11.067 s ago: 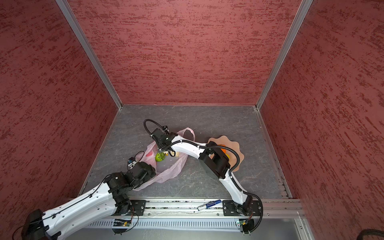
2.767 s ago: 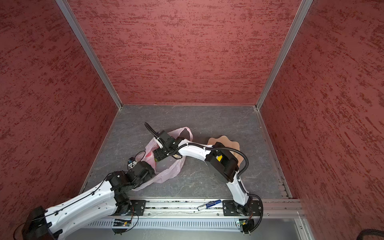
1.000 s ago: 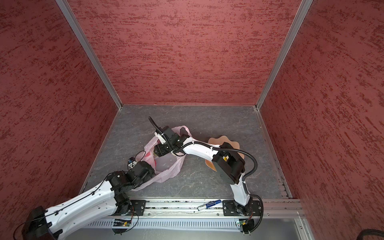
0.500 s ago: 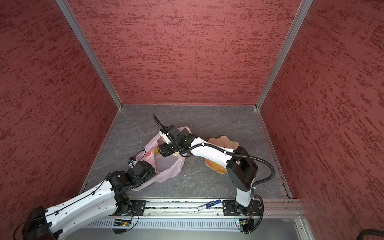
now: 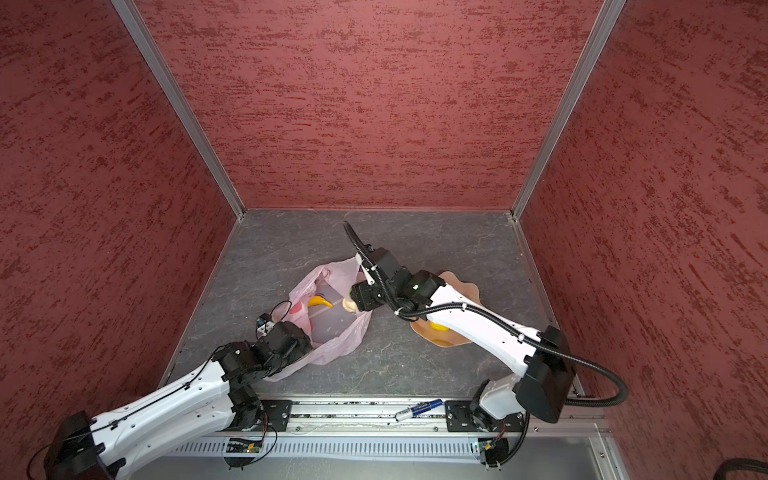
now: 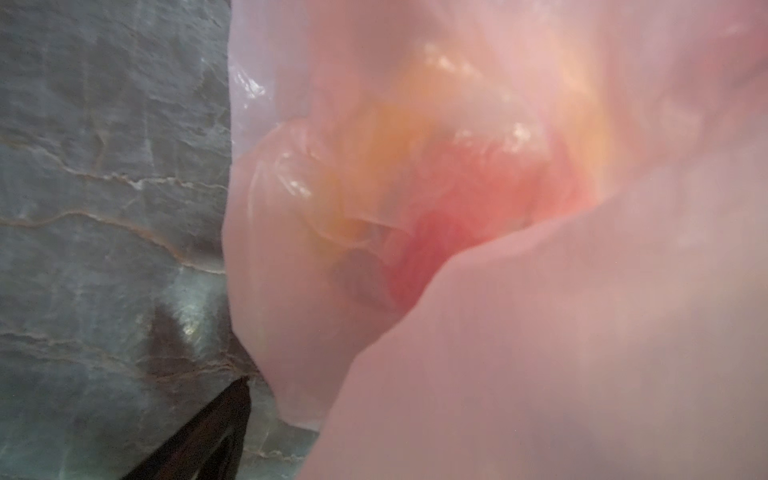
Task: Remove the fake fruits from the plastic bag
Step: 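Lift the green fruit out of the bag toward the bowl with the right gripper, then lower the green fruit into the beige bowl and open the right gripper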
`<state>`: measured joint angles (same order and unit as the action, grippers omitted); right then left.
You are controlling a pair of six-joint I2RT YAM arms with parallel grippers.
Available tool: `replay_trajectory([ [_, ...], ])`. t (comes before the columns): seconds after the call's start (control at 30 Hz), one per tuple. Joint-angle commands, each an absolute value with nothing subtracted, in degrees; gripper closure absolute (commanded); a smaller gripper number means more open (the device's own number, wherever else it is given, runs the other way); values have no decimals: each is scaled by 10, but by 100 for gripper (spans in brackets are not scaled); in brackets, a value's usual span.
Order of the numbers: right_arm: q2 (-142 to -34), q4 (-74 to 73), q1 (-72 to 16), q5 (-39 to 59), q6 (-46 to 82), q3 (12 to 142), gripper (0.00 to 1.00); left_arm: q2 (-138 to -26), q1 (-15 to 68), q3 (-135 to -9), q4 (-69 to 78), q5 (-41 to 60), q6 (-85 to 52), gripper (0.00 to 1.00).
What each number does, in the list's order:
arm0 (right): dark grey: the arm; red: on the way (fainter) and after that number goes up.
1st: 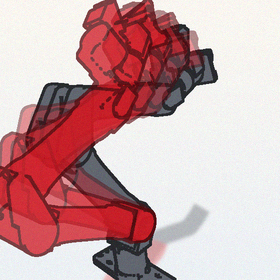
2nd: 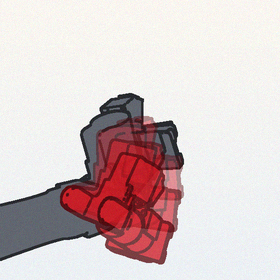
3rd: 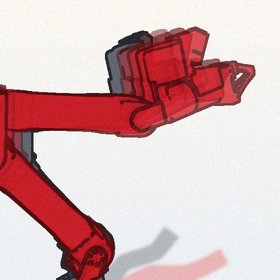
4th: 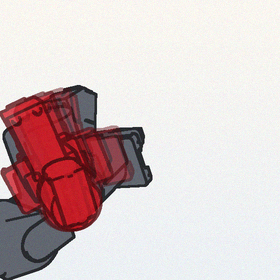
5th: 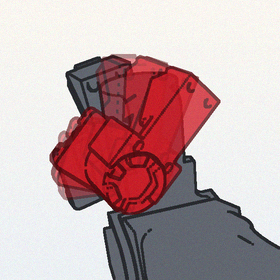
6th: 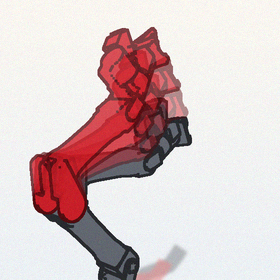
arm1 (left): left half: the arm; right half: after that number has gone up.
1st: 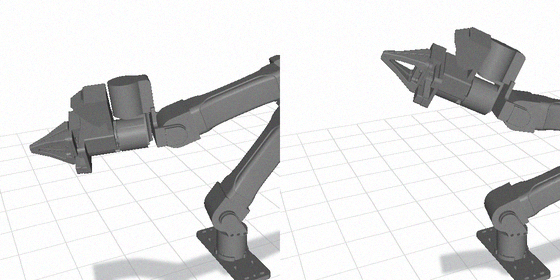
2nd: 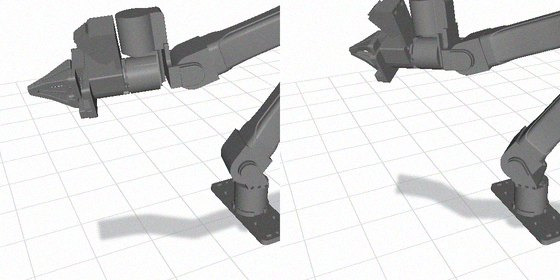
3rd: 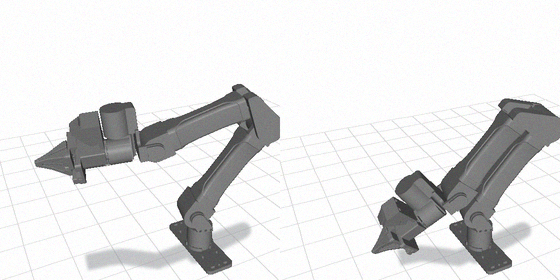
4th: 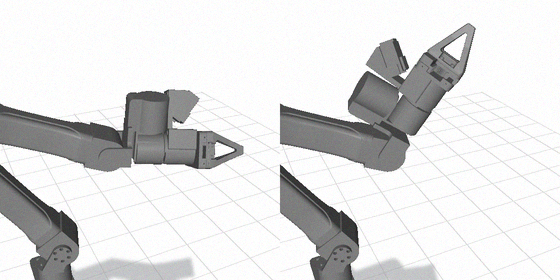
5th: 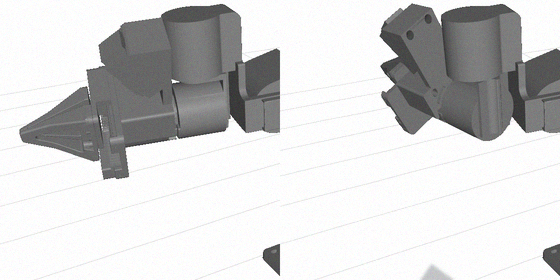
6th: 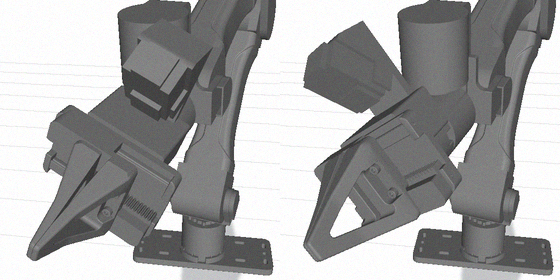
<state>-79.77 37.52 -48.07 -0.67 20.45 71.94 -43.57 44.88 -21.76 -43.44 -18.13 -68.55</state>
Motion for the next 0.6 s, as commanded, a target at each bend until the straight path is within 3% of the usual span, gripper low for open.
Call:
replay_trajectory([
  [0.0,-748,423,-447,-65,217,701,50,-434,446,-225,-431,-189,-683,2],
  [0.23,-707,434,-357,-96,229,631,50,-436,446,-225,-426,-189,-681,3],
  [0.57,-751,365,-299,-70,237,534,50,-430,445,-228,-432,-188,-676,3],
])
